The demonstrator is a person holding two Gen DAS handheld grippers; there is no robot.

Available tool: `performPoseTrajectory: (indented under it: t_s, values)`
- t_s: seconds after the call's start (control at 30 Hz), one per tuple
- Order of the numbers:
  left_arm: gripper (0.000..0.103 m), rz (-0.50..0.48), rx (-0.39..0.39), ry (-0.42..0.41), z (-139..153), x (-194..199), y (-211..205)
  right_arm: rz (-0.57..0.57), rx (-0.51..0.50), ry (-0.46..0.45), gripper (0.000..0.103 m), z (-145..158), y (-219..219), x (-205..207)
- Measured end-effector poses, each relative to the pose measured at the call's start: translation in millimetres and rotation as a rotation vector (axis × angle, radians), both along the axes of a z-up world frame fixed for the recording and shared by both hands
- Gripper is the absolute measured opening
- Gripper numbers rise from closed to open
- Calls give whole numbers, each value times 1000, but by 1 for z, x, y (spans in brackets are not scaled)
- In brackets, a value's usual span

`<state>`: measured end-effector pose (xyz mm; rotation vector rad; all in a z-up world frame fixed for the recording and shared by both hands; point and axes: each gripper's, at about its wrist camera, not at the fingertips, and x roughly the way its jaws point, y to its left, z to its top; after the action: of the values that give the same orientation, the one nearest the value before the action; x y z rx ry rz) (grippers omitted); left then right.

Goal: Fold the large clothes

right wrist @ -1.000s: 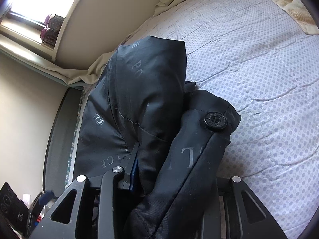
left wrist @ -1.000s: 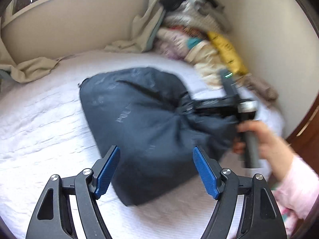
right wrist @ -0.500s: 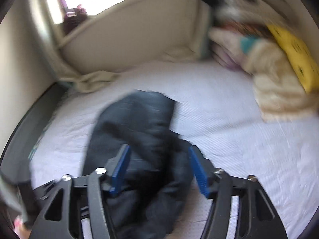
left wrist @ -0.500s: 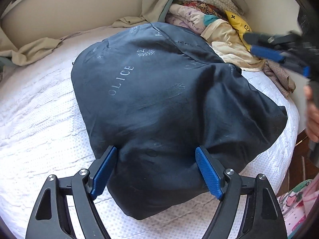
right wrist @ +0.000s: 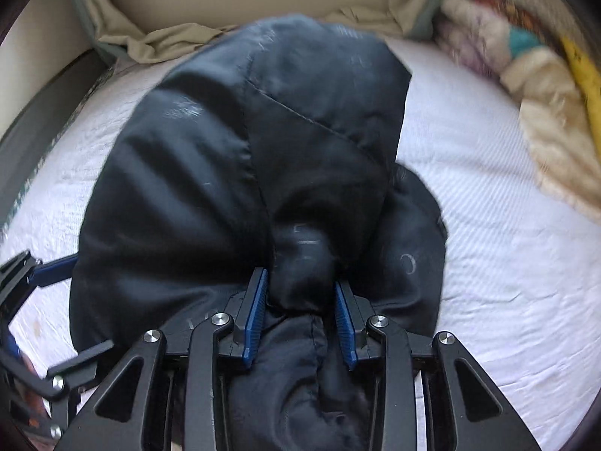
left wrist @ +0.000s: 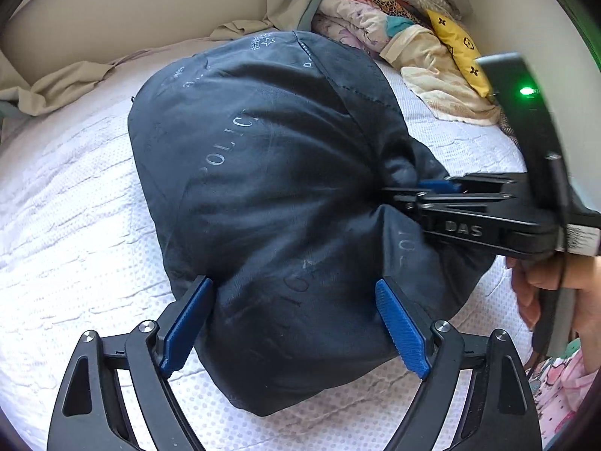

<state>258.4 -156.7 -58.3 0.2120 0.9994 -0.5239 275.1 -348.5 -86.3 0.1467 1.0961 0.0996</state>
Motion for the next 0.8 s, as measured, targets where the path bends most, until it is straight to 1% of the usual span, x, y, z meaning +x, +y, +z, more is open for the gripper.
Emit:
performPoseTrajectory:
  t_s: [0.07, 0.13, 0.23, 0.3, 0.33, 0.4, 0.43, 0.47, 0.53, 0.6, 0.67, 0.7, 0.77, 0.8]
  values:
    - [90, -9, 16, -8, -4, -1, -3, -8, 32, 14, 31, -15, -4, 4]
    - [90, -12, 29, -14, -6, -1, -7, -6, 30, 9, 31, -22, -7, 6]
    - [92, -10, 34, -15, -9, 1, -9, -9, 22, -5, 31, -27, -8, 10]
    - [94, -2, 30, -9, -9, 1, -9, -24, 40, -18, 32, -21, -7, 5]
    - [96, 3, 25, -4, -8, 2, -7, -38, 72, -19, 37, -16, -10, 4]
    - [96, 16, 12, 5, -8, 2, -4, -75, 141, 1, 51, -1, -20, -1]
    - [96, 22, 1, 12, -7, 3, -3, -98, 191, 8, 67, 11, -29, -5]
    - [96, 29, -9, 19, -6, 4, -1, -106, 239, -2, 80, 20, -35, -10]
    - [96, 36, -18, 25, -5, 5, 0, -129, 353, -63, 86, 43, -56, -24]
    - [96, 38, -18, 26, -4, 6, 0, -160, 384, -97, 89, 55, -71, -33]
    - [96, 40, -13, 21, -4, 5, -1, -173, 407, -102, 90, 57, -82, -34]
    - [97, 41, -13, 20, -4, 4, -1, -181, 425, -87, 90, 53, -87, -33]
    - [97, 43, -17, 21, -3, 3, -1, -202, 462, -23, 91, 40, -89, -27]
    - [97, 44, -19, 23, -3, 5, 0, -208, 481, 22, 91, 31, -86, -22]
